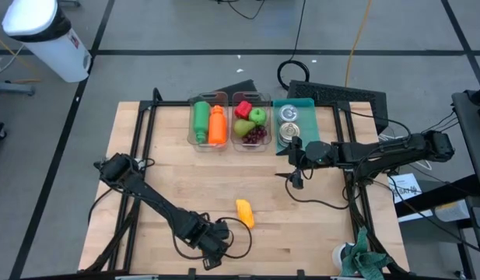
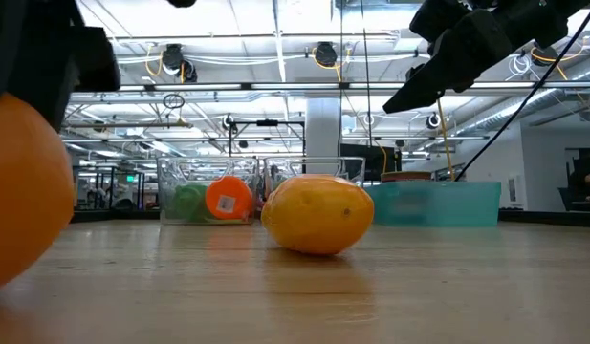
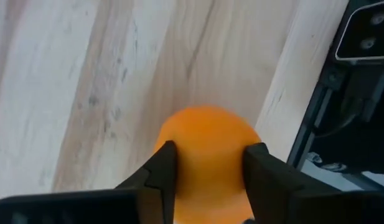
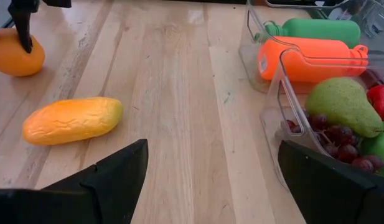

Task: Pick & Place Food Item
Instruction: Put the orange into the right transparent bin

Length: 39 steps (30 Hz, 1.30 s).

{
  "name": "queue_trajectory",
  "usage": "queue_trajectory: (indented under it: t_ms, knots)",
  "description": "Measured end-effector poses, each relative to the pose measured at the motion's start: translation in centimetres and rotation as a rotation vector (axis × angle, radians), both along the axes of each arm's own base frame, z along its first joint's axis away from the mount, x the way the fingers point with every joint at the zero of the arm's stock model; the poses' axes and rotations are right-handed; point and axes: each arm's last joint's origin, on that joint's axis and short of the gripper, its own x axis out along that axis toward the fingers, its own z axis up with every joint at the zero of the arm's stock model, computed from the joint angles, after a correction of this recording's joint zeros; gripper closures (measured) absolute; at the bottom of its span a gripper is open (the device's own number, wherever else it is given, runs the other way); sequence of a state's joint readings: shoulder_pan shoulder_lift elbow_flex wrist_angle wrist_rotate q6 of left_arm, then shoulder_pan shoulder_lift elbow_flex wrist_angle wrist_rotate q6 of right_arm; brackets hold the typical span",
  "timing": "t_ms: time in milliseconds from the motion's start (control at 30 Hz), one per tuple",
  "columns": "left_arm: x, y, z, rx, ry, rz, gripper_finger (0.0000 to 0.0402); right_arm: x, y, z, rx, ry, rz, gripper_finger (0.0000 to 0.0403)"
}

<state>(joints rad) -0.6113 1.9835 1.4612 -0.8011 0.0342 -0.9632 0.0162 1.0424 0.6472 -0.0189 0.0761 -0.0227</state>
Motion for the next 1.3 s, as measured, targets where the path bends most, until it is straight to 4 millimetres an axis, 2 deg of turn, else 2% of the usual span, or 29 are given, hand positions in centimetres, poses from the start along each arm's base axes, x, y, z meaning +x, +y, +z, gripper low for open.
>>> queue_trajectory:
  t_ms: [100,267,433,667,767,900,967,1067,1167,1300]
  knots:
    - [0.2,0.4,0.2,0.031,-0.031,-0.017,0.0267,0.0,0.0,0.0,-0.001,0.000,0.000,0.0062]
    - [1.0,2.1,0.1,0.161,-0.072,-0.032,0.0271,0.0,0.0,0.0,-0.005,0.001,0.003,0.0062]
    - [1.3,4.6,-0.9,0.282,0.011,-0.050,0.0289,0.0,0.0,0.0,-0.004,0.001,0.002,0.0062]
    - [0.9,7.2,1.0,0.293,0.085,-0.049,0.0384,0.0,0.0,0.0,0.001,0.001,-0.002,0.0062]
    - [0.5,8.4,3.1,0.267,0.073,-0.002,0.0396,0.0,0.0,0.0,0.000,0.001,-0.001,0.0062]
    - [-0.6,9.3,6.2,0.204,0.011,0.085,0.0344,0.0,0.0,0.0,0.002,0.001,-0.002,0.0062]
    - [-1.6,9.5,8.2,0.136,-0.020,0.145,0.0301,0.0,0.0,-0.1,0.002,0.008,-0.003,0.0062]
    - [-3.1,9.3,10.2,0.054,-0.028,0.236,0.0229,0.0,0.0,-0.1,0.002,0.009,-0.003,0.0062]
    - [-4.5,8.0,11.1,-0.020,-0.011,0.252,0.0162,0.0,0.0,-0.2,0.002,0.017,-0.002,0.0062]
    - [-6.8,5.4,10.8,-0.024,0.091,0.238,0.0100,0.0,0.0,-0.3,0.002,0.016,-0.002,0.0062]
